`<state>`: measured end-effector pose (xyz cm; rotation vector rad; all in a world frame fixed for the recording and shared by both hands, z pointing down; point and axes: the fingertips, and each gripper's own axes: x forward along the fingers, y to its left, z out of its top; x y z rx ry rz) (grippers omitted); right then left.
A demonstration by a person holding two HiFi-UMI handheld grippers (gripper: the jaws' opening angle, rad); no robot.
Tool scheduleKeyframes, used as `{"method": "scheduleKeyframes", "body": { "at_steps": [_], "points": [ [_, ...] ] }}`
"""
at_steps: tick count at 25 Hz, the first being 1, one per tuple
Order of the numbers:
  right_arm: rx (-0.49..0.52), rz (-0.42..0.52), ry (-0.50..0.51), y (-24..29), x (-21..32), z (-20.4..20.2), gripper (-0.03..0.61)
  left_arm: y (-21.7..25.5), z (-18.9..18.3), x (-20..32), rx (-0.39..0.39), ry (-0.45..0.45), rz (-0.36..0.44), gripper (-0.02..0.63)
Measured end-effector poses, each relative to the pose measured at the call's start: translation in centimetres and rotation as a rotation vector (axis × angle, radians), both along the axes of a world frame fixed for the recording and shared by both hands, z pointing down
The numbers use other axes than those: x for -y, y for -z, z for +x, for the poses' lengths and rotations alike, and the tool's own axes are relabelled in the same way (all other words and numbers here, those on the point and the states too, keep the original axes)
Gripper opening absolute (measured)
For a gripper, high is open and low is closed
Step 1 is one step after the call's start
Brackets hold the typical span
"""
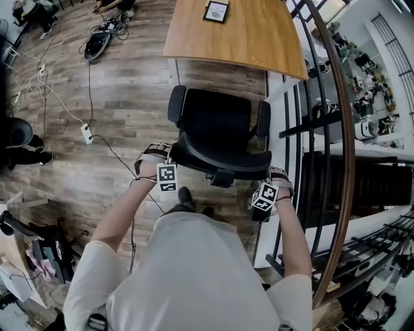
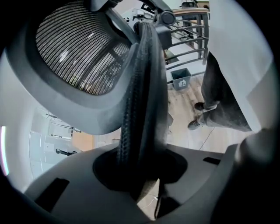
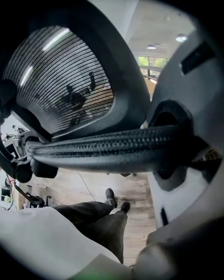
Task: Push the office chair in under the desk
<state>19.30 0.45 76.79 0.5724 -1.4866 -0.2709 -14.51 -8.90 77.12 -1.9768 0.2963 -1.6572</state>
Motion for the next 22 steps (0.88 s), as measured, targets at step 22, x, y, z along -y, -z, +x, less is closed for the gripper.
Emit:
{"method": "scheduleKeyframes", "body": {
  "at_steps": [22],
  "points": [
    [0.016, 0.014, -0.037, 0.3, 8.7, 2.1, 0.097, 0.4, 2.8, 10.0, -0.030, -0.012, 0.030, 0.107]
  ]
}}
